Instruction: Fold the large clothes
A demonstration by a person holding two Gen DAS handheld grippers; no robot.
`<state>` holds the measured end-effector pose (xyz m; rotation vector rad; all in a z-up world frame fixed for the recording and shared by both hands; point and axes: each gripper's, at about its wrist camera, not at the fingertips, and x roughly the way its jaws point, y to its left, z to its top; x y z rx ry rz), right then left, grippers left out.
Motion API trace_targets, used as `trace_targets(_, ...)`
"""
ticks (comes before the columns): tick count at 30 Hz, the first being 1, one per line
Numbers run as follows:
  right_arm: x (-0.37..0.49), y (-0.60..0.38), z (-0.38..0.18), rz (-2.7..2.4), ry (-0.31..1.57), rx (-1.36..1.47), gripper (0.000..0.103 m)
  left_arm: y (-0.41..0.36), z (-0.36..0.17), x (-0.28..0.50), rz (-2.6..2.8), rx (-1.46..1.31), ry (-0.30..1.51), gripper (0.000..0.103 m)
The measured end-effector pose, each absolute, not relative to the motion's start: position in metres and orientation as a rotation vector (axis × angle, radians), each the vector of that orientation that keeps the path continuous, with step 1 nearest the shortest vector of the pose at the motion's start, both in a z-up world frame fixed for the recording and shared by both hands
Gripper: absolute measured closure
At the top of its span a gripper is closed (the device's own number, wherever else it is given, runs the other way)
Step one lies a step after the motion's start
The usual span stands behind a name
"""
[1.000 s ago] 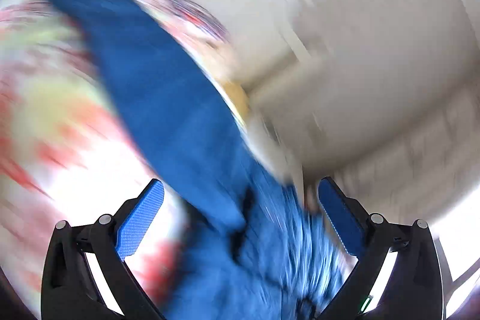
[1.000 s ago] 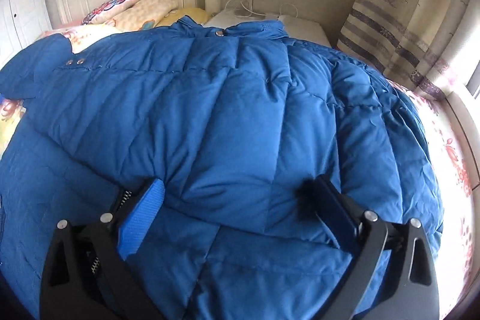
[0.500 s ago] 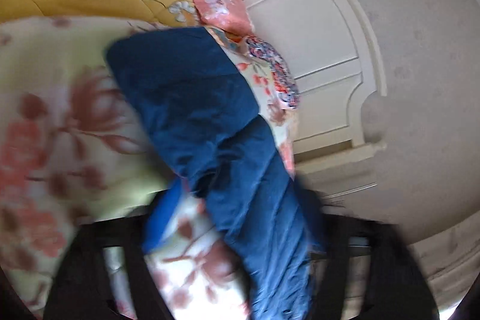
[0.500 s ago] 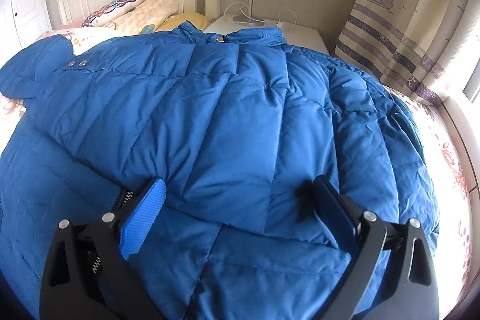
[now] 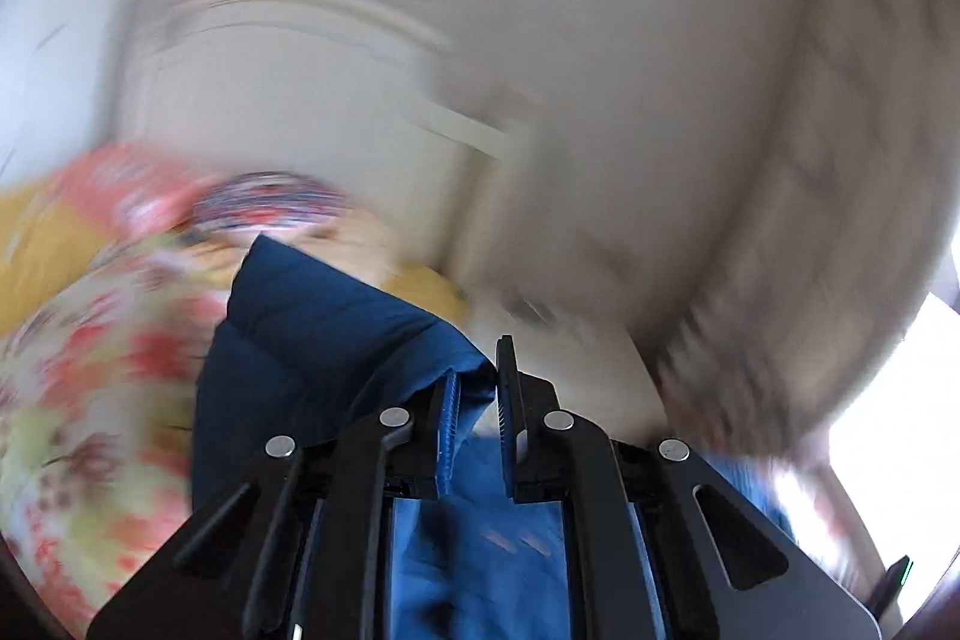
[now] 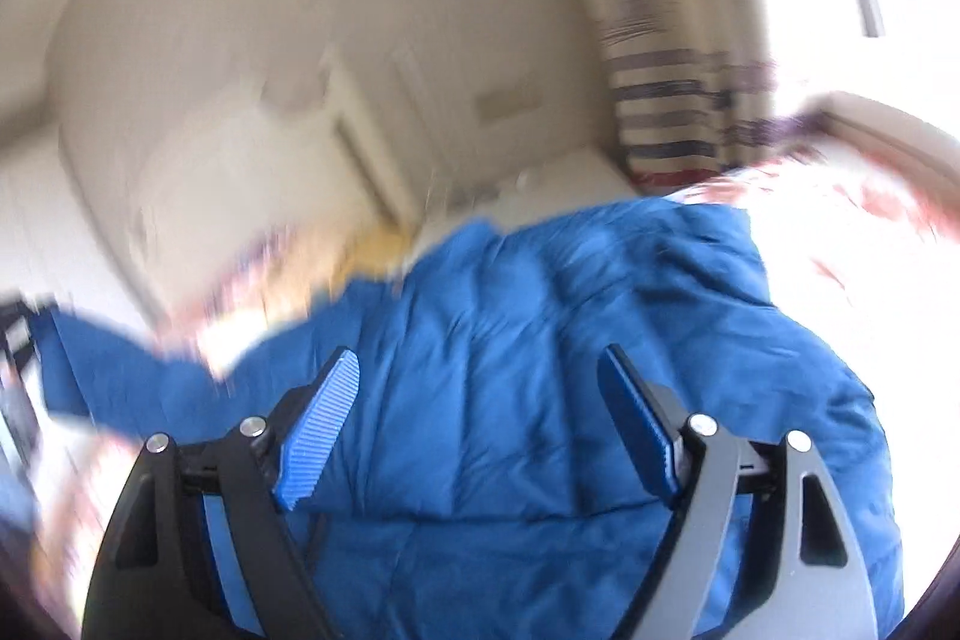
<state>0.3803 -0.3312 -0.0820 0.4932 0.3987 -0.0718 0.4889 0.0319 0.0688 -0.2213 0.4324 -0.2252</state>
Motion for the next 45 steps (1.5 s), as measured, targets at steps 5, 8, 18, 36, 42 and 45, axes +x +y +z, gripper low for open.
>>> trace_targets(5, 0.365, -0.367, -0.091, -0.094, 0.331, 0.697, 0.021, -0.14, -0.015, 0.475, -0.41, 0.182, 0.643, 0.095)
trace_targets(8, 0.364, -0.371, -0.093, -0.096, 0.33, 0.72, 0.021, -0.195, -0.082, 0.472, -0.438, 0.388, 0.776, 0.094)
trace_targets(18, 0.372, -0.354, -0.089, -0.074, 0.372, 0.615, 0.021, -0.192, -0.101, 0.472, -0.436, 0.382, 0.789, 0.094)
trace_targets(36, 0.384, -0.343, -0.09, -0.072, 0.426, 0.553, 0.021, -0.099, -0.059, 0.429, -0.412, 0.068, 0.717, 0.093)
trace_targets(42, 0.408, -0.333, -0.098, -0.07, 0.57, 0.509, 0.021, -0.104, -0.104, 0.452, -0.399, 0.055, 0.887, 0.093)
trace_targets(45, 0.423, -0.328, -0.099, -0.076, 0.69, 0.464, 0.022, -0.094, -0.105, 0.452, -0.416, -0.008, 0.893, 0.092)
